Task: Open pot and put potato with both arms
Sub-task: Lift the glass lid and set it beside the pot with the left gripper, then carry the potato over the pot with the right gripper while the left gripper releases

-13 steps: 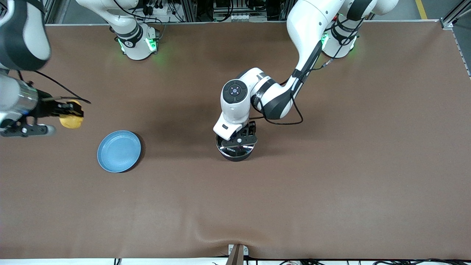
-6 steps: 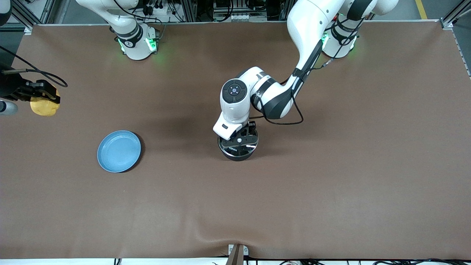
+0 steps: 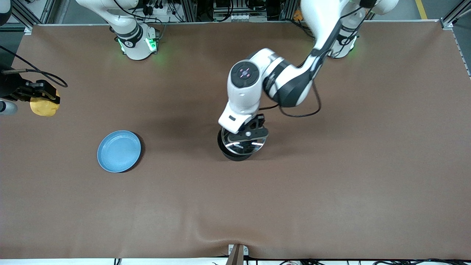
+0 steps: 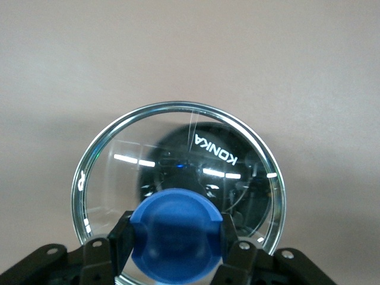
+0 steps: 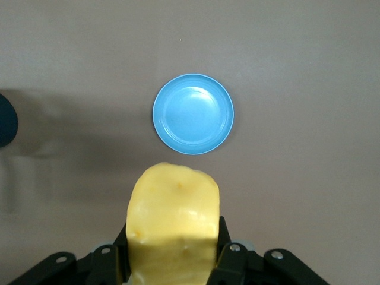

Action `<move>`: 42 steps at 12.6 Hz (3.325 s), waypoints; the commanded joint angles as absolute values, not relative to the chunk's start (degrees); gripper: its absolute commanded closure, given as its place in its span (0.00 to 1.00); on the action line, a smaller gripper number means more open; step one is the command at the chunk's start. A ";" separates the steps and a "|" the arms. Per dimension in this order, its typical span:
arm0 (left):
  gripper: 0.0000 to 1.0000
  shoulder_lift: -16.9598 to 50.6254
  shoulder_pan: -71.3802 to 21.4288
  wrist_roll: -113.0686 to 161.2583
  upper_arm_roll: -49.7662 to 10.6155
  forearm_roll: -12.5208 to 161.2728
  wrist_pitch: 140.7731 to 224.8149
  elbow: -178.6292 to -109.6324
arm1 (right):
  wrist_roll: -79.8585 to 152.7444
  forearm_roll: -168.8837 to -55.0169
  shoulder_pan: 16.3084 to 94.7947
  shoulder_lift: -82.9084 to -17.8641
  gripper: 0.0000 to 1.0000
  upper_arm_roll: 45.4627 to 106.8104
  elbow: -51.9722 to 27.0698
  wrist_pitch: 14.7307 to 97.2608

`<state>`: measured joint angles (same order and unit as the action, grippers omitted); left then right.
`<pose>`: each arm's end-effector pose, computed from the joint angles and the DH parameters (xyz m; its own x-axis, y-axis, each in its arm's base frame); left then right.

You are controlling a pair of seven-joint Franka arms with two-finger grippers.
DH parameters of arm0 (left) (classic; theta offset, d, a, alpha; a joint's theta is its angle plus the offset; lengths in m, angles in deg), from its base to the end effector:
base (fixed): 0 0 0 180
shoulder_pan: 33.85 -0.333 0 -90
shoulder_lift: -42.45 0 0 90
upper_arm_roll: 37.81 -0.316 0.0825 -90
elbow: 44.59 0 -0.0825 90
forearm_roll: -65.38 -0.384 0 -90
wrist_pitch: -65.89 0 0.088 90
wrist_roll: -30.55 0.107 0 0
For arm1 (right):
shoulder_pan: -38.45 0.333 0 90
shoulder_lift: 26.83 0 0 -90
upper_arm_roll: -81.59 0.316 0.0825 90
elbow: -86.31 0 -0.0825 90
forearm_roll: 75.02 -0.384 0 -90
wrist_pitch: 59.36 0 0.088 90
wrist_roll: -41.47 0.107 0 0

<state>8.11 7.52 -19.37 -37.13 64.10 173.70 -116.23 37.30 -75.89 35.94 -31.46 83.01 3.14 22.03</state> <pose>0.5443 -0.4859 0.4169 0.9906 0.1328 0.0319 0.1324 -0.9911 0.0149 0.5637 -0.0095 0.6224 0.9923 0.0562 -0.1101 0.0538 -0.9982 -0.0252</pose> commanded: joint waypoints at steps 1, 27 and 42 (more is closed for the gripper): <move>1.00 14.58 3.17 -13.59 -36.85 62.84 168.12 -117.81 | 36.73 -75.37 35.73 -30.97 1.00 83.26 3.07 21.76; 1.00 30.69 -27.96 29.14 -36.41 63.01 206.06 -169.57 | 53.69 -78.53 56.45 -37.63 1.00 83.34 3.16 35.02; 0.00 22.15 -32.09 32.65 -36.41 63.10 215.84 -170.81 | 78.46 -77.30 79.13 -58.90 1.00 83.08 2.81 58.49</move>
